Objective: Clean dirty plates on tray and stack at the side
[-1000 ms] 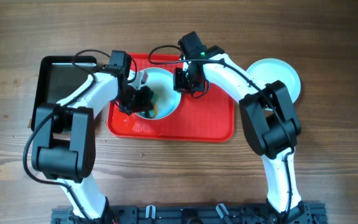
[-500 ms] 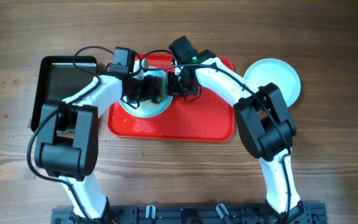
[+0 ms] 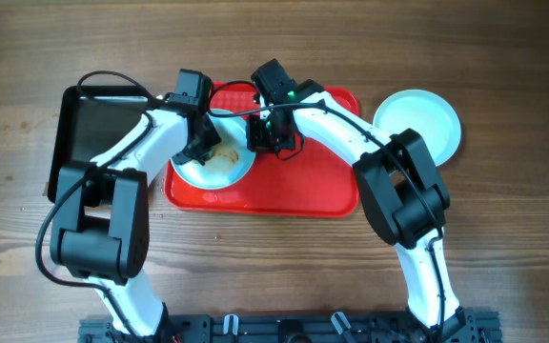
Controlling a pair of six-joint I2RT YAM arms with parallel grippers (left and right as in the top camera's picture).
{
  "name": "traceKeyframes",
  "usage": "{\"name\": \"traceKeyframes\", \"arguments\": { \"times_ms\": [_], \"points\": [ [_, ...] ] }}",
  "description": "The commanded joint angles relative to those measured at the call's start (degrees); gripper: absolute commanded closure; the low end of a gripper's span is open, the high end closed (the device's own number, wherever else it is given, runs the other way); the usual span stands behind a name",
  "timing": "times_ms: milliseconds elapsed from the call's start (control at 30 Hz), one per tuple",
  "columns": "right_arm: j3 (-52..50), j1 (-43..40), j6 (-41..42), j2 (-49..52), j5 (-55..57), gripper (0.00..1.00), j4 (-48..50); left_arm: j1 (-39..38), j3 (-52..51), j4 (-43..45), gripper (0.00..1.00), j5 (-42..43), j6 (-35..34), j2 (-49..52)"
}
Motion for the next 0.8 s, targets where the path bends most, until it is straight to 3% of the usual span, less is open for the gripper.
{"name": "traceKeyframes", "arguments": {
  "times_ms": [0,233,333,767],
  "points": [
    [0.1,-0.5,-0.4,1.5,1.8,0.96,-1.1,1.2,-3.4,-4.9,0.96,1.3,11.3,3.6],
    [0.1,-0.5,-0.4,1.5,1.8,0.96,-1.1,1.3,-3.4,-10.3,0.96,27.6,25.0,3.6],
    [0.1,-0.5,-0.4,1.5,1.8,0.96,-1.1,1.3,-3.4,-10.5,0.96,36.9,27.5,3.6],
    [0.1,-0.5,-0.4,1.5,1.8,0.96,-1.2,1.2,-3.4,4.7,0.96,40.7,23.9,3.6]
  ]
}}
